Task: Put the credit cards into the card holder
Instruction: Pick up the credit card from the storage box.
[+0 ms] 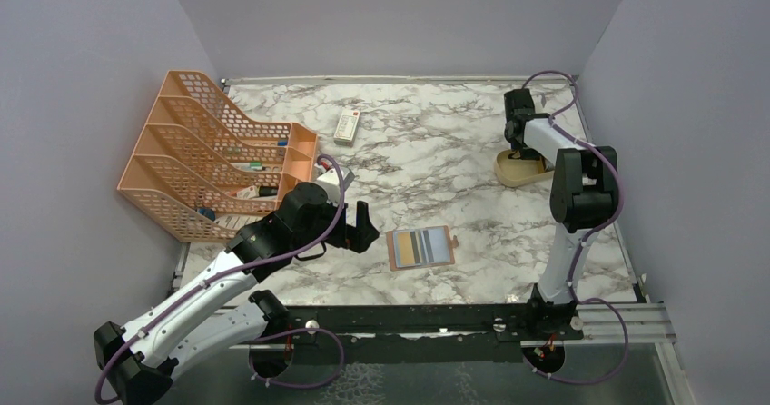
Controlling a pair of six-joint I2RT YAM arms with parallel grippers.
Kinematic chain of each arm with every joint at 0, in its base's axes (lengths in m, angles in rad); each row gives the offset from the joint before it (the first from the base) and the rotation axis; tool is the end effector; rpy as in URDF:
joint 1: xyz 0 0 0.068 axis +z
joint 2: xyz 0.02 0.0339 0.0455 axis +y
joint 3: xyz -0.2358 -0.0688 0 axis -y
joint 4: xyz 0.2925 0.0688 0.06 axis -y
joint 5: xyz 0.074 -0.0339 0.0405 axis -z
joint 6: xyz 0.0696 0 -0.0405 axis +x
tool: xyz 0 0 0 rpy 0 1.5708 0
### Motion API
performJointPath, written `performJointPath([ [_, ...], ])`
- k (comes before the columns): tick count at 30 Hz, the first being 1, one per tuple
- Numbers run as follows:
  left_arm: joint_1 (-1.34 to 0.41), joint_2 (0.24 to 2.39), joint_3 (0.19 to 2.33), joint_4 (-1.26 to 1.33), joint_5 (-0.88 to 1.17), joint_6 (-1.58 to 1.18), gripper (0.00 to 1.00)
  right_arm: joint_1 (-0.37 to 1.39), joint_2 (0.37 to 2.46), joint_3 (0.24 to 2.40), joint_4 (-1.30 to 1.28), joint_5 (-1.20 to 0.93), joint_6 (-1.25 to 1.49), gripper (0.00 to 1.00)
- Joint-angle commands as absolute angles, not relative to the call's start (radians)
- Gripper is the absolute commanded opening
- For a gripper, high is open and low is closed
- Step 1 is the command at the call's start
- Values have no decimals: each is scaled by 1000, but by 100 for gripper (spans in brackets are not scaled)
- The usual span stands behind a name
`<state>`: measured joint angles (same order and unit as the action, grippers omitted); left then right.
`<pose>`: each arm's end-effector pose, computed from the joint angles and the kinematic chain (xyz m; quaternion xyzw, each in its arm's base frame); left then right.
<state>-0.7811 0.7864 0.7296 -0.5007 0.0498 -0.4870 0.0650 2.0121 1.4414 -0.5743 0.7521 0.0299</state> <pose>0.1898 -0.1930 0.2478 0.1400 0.8629 -0.3049 0.3779 0.4530 -0.0182 0.1055 0.0616 0.9103 -0.3492 0.2133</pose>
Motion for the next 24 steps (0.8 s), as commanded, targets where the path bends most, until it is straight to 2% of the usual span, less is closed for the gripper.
performJointPath([
  [1,-782,771,738,-506,22,-480,99,61,2007,1470,-537,802,23,38],
  [24,-782,754,733,-505,20,-482,99,61,1965,1481,-537,805,9,23],
])
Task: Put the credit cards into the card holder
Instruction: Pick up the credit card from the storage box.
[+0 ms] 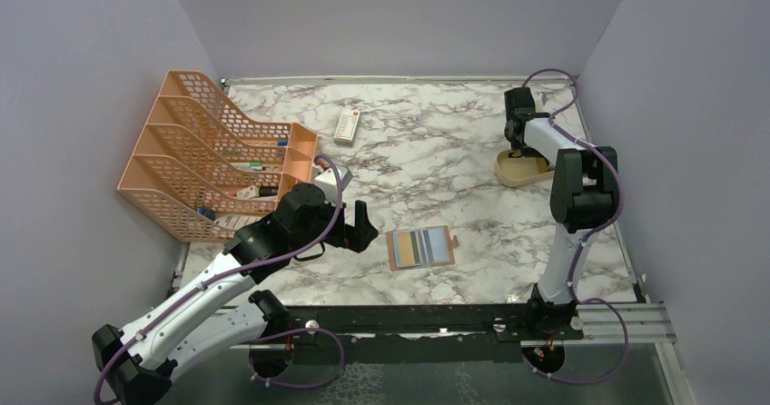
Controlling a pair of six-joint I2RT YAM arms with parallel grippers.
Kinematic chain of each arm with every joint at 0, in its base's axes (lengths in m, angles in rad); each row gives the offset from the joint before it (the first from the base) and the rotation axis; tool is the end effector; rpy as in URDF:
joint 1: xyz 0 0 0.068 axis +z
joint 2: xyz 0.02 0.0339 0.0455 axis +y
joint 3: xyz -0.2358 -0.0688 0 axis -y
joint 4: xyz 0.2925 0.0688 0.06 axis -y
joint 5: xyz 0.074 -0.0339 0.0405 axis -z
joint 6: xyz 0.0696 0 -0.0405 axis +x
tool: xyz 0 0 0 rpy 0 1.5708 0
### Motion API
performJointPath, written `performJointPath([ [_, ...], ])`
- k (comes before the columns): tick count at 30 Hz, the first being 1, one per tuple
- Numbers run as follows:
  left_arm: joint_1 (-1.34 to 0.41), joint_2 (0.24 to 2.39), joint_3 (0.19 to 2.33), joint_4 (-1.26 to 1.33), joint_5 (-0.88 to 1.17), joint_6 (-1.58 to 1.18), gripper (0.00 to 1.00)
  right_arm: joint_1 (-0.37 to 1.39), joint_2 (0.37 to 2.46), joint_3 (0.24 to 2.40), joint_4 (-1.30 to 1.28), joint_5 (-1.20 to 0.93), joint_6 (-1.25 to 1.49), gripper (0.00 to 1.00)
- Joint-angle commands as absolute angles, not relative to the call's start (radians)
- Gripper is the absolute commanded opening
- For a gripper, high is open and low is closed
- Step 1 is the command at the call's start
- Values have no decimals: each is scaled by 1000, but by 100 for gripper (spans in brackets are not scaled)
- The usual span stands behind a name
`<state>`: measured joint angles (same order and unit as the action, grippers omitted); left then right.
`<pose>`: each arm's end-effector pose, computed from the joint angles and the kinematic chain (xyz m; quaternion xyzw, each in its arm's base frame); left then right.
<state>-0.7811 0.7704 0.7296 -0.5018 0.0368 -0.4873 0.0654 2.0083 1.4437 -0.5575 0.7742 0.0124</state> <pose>0.1888 -0.1908 0.2516 0.1364 0.8599 -0.3042 0.3866 0.4550 -0.0190 0.1098 0.0600 0.9047 -0.3598 0.2202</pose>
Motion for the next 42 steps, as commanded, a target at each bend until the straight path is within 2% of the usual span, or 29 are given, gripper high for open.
performJointPath([
  [1,-782,752,733,-505,20,-483,99,61,1963,1482,-537,804,8,23],
  [27,-775,763,731,-504,23,-486,99,62,1917,1527,-591,744,16,11],
  [31,-766,770,732,-507,23,-480,99,73,1894,1558,-644,655,44,2],
  [42,-764,728,720,-504,-3,-511,97,113,1642,1453,-684,253,167,1],
])
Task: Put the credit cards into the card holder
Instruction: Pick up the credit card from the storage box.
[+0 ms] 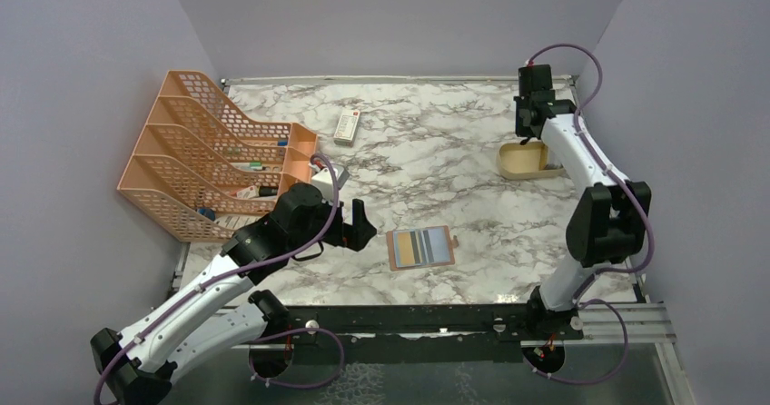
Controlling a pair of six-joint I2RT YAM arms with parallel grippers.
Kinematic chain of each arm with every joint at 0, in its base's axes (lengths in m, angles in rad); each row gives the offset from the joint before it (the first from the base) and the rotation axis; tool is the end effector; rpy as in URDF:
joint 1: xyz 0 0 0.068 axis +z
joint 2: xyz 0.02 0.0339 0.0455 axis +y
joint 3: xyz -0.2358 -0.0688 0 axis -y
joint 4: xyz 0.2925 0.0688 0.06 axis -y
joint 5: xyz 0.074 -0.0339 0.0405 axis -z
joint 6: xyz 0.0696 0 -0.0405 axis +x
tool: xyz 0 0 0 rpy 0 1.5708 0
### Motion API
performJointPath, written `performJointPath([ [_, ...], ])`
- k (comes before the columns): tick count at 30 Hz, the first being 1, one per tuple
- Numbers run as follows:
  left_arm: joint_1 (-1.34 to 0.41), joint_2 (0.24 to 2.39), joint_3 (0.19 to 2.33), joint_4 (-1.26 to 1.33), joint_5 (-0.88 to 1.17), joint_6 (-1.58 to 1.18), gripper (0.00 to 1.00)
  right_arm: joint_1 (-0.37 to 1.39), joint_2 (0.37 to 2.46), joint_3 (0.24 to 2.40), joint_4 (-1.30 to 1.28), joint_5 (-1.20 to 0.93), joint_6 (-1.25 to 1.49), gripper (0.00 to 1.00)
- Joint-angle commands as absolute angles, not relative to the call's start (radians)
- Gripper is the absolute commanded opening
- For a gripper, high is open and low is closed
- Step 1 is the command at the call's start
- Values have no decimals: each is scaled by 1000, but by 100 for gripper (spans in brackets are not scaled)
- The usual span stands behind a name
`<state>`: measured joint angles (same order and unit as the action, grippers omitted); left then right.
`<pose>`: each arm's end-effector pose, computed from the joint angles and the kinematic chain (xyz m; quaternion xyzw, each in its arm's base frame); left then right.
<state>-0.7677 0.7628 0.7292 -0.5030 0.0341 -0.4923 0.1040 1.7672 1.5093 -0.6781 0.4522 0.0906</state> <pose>0.1907 -0.1873 0.2532 0.1277 0.8597 -0.3032 0.3907 0.4459 0.0160 0.2182 0.0638 0.9263 -0.1824 0.3234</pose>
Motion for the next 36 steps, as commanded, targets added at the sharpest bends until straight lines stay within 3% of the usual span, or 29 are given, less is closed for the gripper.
performJointPath([
  [1,-764,725,717,-504,-8,-519,97,115,1614,1431,-674,201,194,1],
  [7,-764,740,679,-432,37,-612,90,160,1444,1256,-532,-123,276,1],
  [13,-764,773,653,-331,53,-716,85,263,1320,1146,-427,-232,365,1],
  [23,-764,868,644,-133,93,-880,78,291,1197,845,-96,-652,637,1],
  [31,-764,896,625,2,98,-986,77,333,1148,624,178,-785,877,1],
  [36,-764,890,589,114,109,-1076,69,347,1122,503,403,-846,1049,1],
])
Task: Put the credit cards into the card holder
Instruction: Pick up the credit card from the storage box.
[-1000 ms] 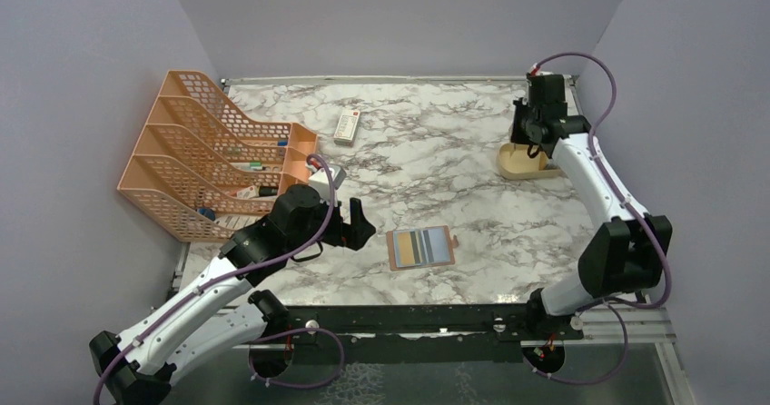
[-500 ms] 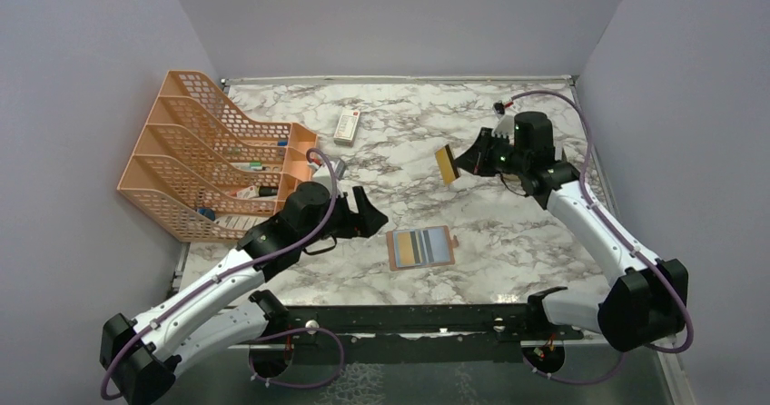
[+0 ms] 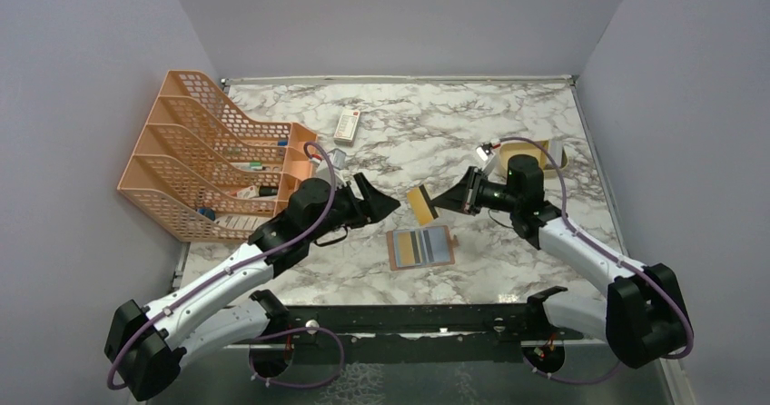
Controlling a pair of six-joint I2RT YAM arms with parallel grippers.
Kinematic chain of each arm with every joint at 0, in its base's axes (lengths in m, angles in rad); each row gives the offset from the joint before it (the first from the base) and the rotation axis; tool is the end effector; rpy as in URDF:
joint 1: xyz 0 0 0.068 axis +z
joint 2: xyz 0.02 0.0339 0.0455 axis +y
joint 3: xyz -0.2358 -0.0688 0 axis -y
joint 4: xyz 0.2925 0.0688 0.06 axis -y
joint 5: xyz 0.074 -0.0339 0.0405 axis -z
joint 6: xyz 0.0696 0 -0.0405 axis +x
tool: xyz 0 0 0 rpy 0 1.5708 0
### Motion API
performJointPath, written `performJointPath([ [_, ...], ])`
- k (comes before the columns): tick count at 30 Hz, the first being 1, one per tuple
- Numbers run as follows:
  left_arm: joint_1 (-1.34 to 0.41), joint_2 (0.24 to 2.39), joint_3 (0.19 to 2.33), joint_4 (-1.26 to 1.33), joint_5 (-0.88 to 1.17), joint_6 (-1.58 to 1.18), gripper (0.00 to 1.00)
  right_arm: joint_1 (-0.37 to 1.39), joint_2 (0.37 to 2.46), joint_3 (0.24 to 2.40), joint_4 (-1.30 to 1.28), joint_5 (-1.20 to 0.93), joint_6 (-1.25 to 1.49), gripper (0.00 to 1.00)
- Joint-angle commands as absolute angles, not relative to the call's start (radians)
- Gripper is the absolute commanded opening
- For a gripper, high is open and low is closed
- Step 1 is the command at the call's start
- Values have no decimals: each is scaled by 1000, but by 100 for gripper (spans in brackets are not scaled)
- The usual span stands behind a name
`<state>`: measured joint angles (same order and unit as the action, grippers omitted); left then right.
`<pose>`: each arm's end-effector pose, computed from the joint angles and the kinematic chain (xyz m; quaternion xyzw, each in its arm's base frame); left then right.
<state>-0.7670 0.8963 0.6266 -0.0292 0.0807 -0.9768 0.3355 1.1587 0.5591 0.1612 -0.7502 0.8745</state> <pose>0.2176 -0.2176 0.2353 -0.0603 0.8019 -0.4752 0.3570 0.2809 0.1482 0.1610 0.0196 0.8092 0.5382 0.2347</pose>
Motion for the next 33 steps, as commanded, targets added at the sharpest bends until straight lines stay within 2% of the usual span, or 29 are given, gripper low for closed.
performJointPath([
  [1,-764,890,581,133,102,-1099,69,348,1116,496,419,-851,1061,1],
  [5,-764,903,536,248,98,-1189,66,347,1086,472,445,-852,1111,1],
  [11,-764,998,572,326,163,-1203,58,348,1066,368,691,-835,1315,1],
  [17,-765,1075,609,391,225,-1214,49,349,1067,373,678,-809,1306,1],
  [19,-765,1090,596,435,238,-1233,42,349,1067,366,694,-806,1311,1],
  [22,-765,1104,585,467,239,-1225,24,348,1068,355,698,-791,1315,1],
  [27,-765,1110,576,475,216,-1226,0,350,1090,346,706,-808,1316,1],
  [30,-765,1105,566,474,213,-1209,0,349,1095,337,687,-816,1291,1],
  [33,-765,1094,548,474,207,-1194,0,350,1095,351,603,-819,1206,11],
])
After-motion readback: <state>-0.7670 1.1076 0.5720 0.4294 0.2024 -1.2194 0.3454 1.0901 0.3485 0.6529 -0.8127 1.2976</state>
